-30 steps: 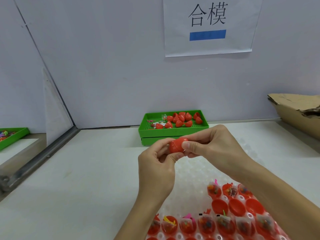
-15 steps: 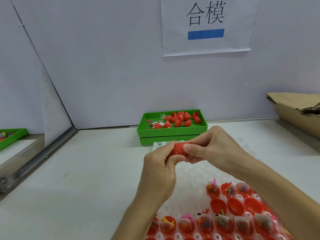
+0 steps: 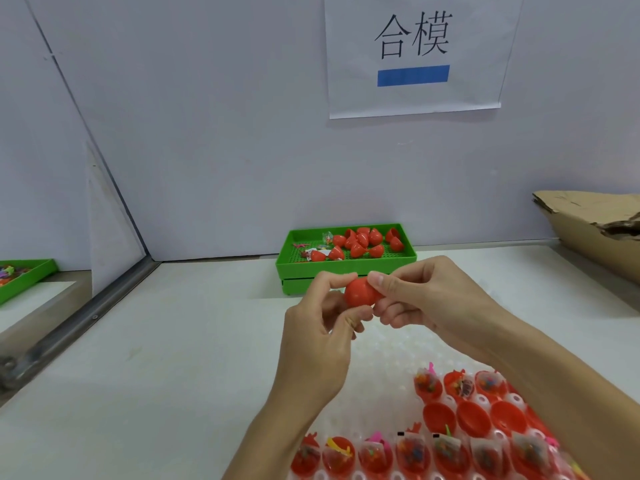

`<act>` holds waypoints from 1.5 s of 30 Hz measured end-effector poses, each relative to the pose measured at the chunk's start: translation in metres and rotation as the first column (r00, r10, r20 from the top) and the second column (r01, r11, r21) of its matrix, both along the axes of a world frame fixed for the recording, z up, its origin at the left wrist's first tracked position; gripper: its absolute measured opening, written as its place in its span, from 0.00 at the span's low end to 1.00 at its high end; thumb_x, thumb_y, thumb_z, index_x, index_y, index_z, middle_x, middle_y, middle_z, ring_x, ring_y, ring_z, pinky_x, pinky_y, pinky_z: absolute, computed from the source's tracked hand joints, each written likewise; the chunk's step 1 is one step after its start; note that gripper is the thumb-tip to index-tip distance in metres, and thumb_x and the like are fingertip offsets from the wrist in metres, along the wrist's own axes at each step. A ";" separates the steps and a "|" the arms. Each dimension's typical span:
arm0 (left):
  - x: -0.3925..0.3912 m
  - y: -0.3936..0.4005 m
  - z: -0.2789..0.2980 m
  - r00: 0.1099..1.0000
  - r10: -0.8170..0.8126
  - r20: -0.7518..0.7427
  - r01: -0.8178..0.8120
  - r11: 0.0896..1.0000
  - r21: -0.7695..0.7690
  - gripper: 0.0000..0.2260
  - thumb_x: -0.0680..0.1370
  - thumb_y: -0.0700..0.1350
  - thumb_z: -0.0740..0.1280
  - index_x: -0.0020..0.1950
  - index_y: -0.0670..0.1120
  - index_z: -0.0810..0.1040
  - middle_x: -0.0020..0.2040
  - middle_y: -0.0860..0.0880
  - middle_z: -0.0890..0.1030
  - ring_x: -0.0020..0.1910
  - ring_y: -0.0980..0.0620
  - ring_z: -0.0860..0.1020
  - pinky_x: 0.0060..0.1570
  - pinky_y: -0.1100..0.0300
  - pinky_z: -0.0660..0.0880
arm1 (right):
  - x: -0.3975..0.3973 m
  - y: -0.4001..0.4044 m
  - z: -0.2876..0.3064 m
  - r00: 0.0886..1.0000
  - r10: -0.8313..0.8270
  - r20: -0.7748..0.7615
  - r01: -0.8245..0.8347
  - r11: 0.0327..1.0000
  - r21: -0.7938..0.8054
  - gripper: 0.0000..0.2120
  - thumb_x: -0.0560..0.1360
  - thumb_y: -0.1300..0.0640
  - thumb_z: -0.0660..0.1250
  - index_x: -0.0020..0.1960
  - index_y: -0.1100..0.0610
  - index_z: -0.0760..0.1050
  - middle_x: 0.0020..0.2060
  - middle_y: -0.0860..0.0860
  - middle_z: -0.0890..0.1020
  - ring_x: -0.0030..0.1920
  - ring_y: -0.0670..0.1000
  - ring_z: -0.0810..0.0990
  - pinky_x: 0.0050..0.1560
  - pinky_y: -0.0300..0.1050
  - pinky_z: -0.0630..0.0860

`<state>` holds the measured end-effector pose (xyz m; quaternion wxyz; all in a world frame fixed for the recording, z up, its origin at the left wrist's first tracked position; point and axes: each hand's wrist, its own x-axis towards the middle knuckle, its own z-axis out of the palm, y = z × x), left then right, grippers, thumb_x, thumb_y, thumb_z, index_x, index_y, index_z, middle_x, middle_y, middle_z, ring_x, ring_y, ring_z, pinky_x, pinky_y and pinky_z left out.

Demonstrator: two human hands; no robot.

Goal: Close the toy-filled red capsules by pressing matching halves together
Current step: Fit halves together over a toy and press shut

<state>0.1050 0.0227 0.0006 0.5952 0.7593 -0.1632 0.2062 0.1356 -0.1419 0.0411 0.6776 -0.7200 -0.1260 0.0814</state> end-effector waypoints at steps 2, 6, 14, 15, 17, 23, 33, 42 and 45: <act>0.000 0.001 0.000 1.000 0.011 -0.019 -0.012 0.999 -0.033 0.15 0.77 0.34 0.70 0.51 0.56 0.78 0.37 0.52 0.85 0.34 0.55 0.80 0.36 0.64 0.76 | 0.000 0.001 0.000 0.999 0.035 -0.039 -0.034 0.999 0.015 0.21 0.62 0.43 0.76 0.39 0.62 0.85 0.36 0.61 0.85 0.32 0.51 0.83 0.34 0.37 0.78; 0.000 0.003 0.001 0.999 0.031 -0.012 -0.031 0.999 -0.034 0.16 0.76 0.32 0.70 0.53 0.54 0.81 0.39 0.52 0.84 0.35 0.55 0.80 0.38 0.66 0.77 | 0.000 -0.001 0.000 0.993 0.081 -0.090 -0.079 0.997 0.024 0.21 0.63 0.44 0.76 0.40 0.62 0.85 0.35 0.60 0.85 0.32 0.51 0.83 0.32 0.37 0.77; 0.002 0.004 -0.001 1.000 0.022 0.010 -0.022 1.000 -0.004 0.17 0.75 0.29 0.69 0.55 0.50 0.82 0.40 0.51 0.84 0.38 0.53 0.81 0.41 0.63 0.79 | 0.000 -0.001 -0.001 0.996 0.053 -0.069 -0.053 0.999 0.009 0.25 0.65 0.44 0.76 0.43 0.68 0.82 0.35 0.62 0.84 0.32 0.52 0.83 0.32 0.38 0.77; 0.002 0.004 -0.001 1.000 0.028 0.009 -0.028 1.000 -0.005 0.18 0.76 0.29 0.68 0.55 0.50 0.82 0.40 0.51 0.85 0.38 0.53 0.81 0.41 0.63 0.79 | 0.000 -0.001 -0.001 0.997 0.049 -0.063 -0.049 0.999 -0.002 0.25 0.65 0.44 0.76 0.42 0.68 0.82 0.35 0.62 0.84 0.32 0.52 0.83 0.32 0.38 0.77; 0.003 0.004 -0.002 0.999 0.041 0.009 -0.041 0.999 -0.012 0.18 0.76 0.29 0.68 0.55 0.51 0.82 0.40 0.52 0.85 0.37 0.53 0.82 0.40 0.64 0.79 | -0.001 -0.001 -0.002 0.997 0.049 -0.056 -0.049 0.999 -0.014 0.24 0.66 0.44 0.76 0.41 0.68 0.82 0.35 0.62 0.85 0.32 0.52 0.83 0.32 0.38 0.77; 0.003 0.002 -0.004 0.998 0.056 0.010 -0.055 0.997 -0.047 0.17 0.76 0.28 0.67 0.54 0.50 0.83 0.38 0.50 0.85 0.35 0.51 0.81 0.38 0.64 0.78 | -0.001 0.001 -0.003 0.997 0.061 -0.056 -0.062 0.998 -0.010 0.24 0.64 0.42 0.75 0.40 0.66 0.83 0.34 0.61 0.85 0.32 0.52 0.83 0.32 0.38 0.78; 0.002 0.002 -0.011 0.993 0.114 0.021 -0.115 0.992 0.042 0.22 0.75 0.25 0.65 0.60 0.47 0.82 0.34 0.55 0.84 0.33 0.60 0.81 0.37 0.70 0.76 | -0.004 0.002 -0.001 0.999 0.029 -0.028 -0.031 0.995 -0.093 0.17 0.64 0.46 0.76 0.37 0.62 0.86 0.34 0.62 0.85 0.32 0.54 0.86 0.32 0.38 0.79; 0.002 -0.002 -0.014 0.969 0.171 0.176 -0.202 0.964 0.173 0.20 0.74 0.25 0.65 0.62 0.42 0.81 0.35 0.60 0.80 0.34 0.70 0.79 0.37 0.77 0.73 | -0.004 0.005 -0.004 1.000 0.002 0.006 -0.002 0.992 -0.126 0.11 0.76 0.56 0.72 0.38 0.61 0.86 0.33 0.60 0.85 0.35 0.54 0.87 0.36 0.38 0.82; 0.002 -0.003 -0.008 0.970 0.135 0.200 -0.175 0.964 0.198 0.13 0.75 0.35 0.66 0.55 0.45 0.85 0.31 0.63 0.78 0.33 0.65 0.79 0.34 0.72 0.73 | -0.005 0.004 0.002 1.000 -0.004 0.011 0.005 0.988 -0.155 0.15 0.75 0.51 0.72 0.36 0.61 0.86 0.32 0.60 0.85 0.33 0.54 0.87 0.33 0.38 0.81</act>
